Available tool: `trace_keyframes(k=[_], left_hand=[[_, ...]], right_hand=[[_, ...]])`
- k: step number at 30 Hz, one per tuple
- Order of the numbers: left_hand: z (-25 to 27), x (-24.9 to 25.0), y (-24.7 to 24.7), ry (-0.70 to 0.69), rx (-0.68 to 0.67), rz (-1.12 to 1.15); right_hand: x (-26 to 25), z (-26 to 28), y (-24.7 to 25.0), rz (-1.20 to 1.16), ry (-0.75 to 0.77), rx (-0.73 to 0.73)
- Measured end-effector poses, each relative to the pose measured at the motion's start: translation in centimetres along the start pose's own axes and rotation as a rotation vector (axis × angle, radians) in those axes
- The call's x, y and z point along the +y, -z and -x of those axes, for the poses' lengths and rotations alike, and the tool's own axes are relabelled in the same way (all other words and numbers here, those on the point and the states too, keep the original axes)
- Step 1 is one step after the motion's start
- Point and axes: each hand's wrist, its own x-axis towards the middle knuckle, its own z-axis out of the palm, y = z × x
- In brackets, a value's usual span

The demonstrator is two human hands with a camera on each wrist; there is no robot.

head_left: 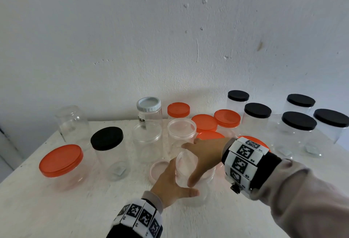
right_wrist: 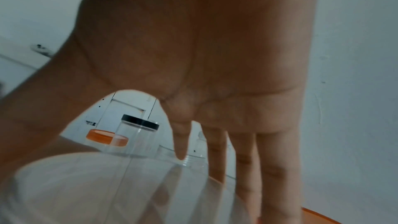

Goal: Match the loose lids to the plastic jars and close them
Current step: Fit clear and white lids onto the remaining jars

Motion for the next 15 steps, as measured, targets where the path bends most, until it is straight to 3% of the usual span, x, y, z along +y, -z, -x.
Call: trace_keyframes(k=[5,12,15], left_hand=[[-0.04,0.12,-0.13,-0.012,0.011,-0.031],[-0.03,-0.11,0.02,-0.014,0.001,0.025],[-0.05,-0.06,0.04,-0.008,0.005,0.007]], right_hand=[[-0.08,0.24,0.32,0.031,0.051,-0.033],[-0.61,0.01,-0.64,0.014,-0.071,0.037],[-0.61,0.34,-0.01,0.04,-0.05,-0.035]])
